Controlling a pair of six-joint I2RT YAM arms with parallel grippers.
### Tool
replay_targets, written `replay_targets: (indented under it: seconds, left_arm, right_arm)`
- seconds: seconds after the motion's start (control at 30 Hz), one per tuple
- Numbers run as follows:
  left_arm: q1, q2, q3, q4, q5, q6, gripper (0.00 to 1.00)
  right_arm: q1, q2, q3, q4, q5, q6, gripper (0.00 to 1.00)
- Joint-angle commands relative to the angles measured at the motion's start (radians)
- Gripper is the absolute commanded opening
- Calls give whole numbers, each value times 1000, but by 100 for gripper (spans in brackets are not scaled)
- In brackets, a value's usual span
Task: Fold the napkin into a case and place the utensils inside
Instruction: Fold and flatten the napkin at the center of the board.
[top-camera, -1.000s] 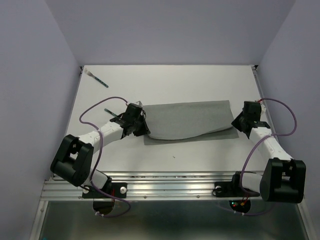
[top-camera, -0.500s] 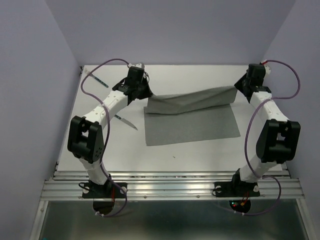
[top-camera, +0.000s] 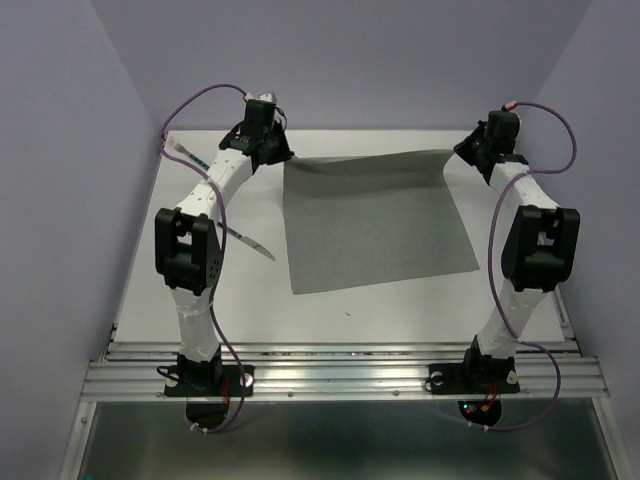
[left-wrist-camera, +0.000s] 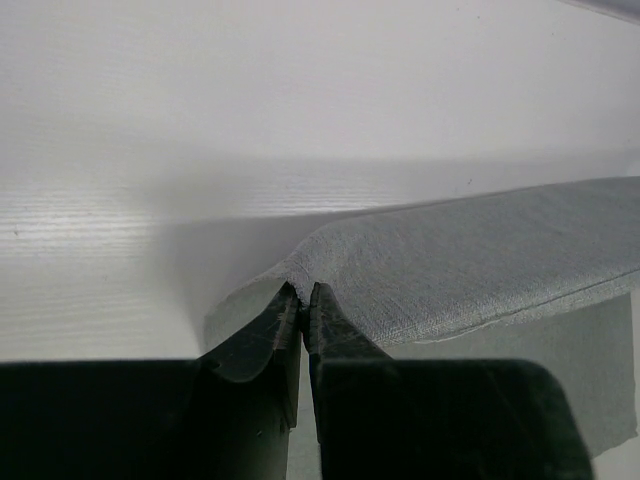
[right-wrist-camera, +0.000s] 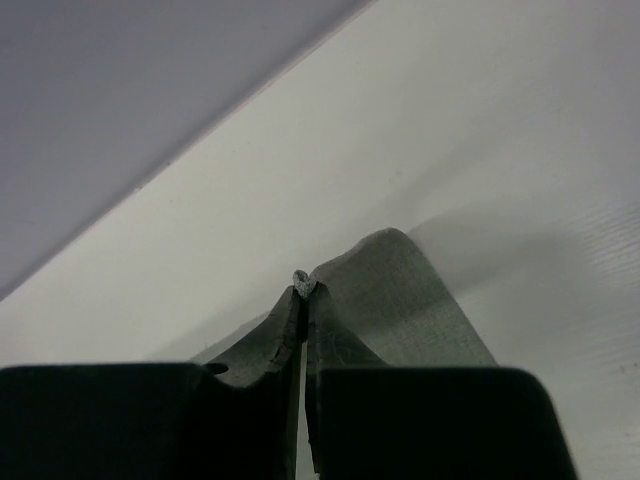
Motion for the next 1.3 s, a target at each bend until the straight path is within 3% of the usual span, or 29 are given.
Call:
replay_targets:
  seconds: [0.0, 0.37, 0.63, 0.87, 1.27]
  left_arm:
    - [17, 4, 22, -16, 30, 42, 0]
    - [1, -241, -374, 76, 77, 2, 0]
    - [-62, -370, -664, 163, 113, -51, 0]
    - [-130, -459, -753, 191, 108, -104, 0]
    - [-155, -588, -799, 145, 88, -104, 0]
  right_arm:
    - [-22, -24, 12, 71, -34, 7, 1]
    - [-51, -263, -294, 69, -38, 33, 1]
    - [-109, -433, -625, 74, -57, 41, 1]
    - [-109, -582, -785, 74, -47, 38, 1]
    - [-109, -757, -856, 27, -52, 38, 1]
